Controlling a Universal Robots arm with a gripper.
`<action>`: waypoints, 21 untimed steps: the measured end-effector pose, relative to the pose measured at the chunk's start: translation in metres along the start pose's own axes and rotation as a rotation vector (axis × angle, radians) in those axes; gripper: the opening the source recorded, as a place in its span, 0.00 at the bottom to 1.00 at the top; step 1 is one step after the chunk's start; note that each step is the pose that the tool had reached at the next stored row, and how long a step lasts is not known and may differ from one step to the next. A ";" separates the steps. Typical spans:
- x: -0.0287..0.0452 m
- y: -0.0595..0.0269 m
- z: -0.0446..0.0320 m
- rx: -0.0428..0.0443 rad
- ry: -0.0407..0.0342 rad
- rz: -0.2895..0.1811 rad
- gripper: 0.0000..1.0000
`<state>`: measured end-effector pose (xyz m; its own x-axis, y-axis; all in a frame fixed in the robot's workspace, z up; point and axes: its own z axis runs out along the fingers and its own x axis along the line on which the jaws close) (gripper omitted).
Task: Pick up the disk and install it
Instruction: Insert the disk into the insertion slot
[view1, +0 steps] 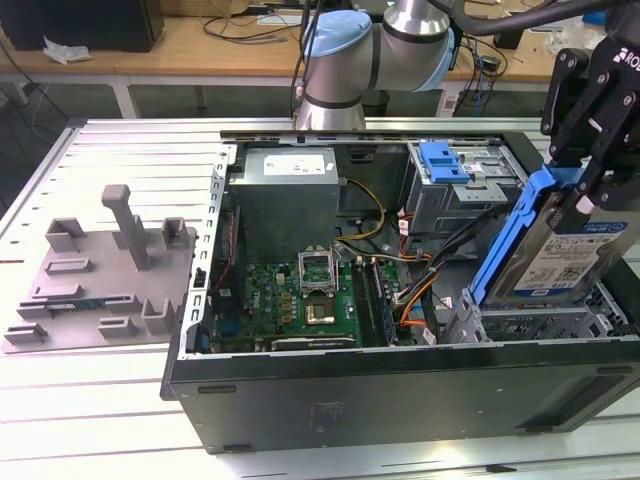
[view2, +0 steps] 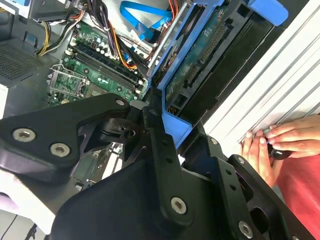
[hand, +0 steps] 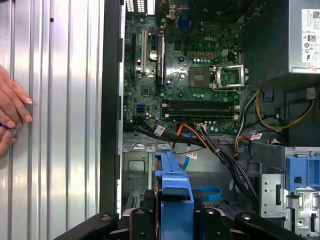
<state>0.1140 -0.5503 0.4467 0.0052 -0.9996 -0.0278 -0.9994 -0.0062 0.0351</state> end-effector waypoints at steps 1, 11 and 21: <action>0.0000 0.0000 0.0006 0.0000 -0.0001 0.000 0.37; 0.0003 -0.0004 0.0097 0.0000 -0.0001 0.000 0.37; 0.0005 -0.0009 0.0177 0.0000 -0.0002 0.000 0.37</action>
<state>0.1143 -0.5503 0.4289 0.0053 -0.9996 -0.0280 -0.9994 -0.0063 0.0351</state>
